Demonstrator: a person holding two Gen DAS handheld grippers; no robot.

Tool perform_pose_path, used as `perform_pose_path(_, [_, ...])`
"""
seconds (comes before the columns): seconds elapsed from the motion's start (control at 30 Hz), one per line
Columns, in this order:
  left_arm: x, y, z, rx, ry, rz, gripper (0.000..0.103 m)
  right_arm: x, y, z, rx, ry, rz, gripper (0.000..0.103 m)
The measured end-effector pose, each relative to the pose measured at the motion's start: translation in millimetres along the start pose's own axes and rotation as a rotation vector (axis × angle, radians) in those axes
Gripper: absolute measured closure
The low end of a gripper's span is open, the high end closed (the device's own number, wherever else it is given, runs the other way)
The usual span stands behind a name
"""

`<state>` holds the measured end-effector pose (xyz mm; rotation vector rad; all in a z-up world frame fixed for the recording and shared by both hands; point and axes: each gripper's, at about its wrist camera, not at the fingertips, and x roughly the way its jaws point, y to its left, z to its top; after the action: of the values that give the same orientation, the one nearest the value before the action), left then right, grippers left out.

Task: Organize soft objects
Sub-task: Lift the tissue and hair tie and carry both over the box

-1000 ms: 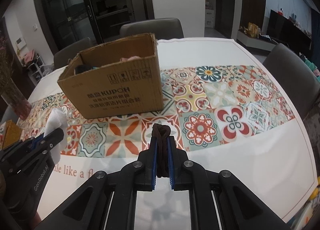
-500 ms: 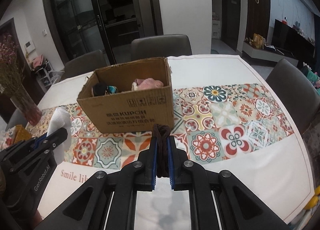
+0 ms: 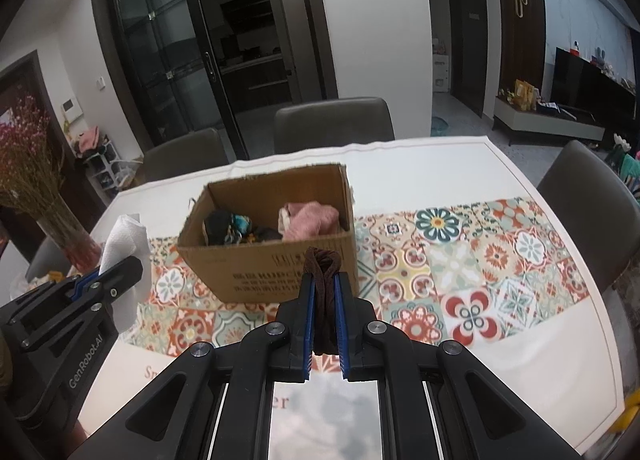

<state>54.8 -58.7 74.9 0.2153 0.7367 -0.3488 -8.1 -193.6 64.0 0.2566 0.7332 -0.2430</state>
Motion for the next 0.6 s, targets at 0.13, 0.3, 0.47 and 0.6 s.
perform_pose_path(0.13, [3,0,16,0.001,-0.007,0.002,0.095,3,0,17,-0.003,-0.012,0.014,0.092])
perform_pose_path(0.3, [12,1,34,0.008,-0.01,0.0,0.095,14,3,35,-0.013,-0.01,0.033,0.092])
perform_pose_path(0.47, [28,4,47,0.008,0.003,-0.012,0.095,27,5,49,-0.016,-0.005,0.037,0.092])
perform_pose_path(0.6, [38,8,56,0.006,0.006,-0.026,0.095,34,9,60,-0.027,-0.005,0.036,0.092])
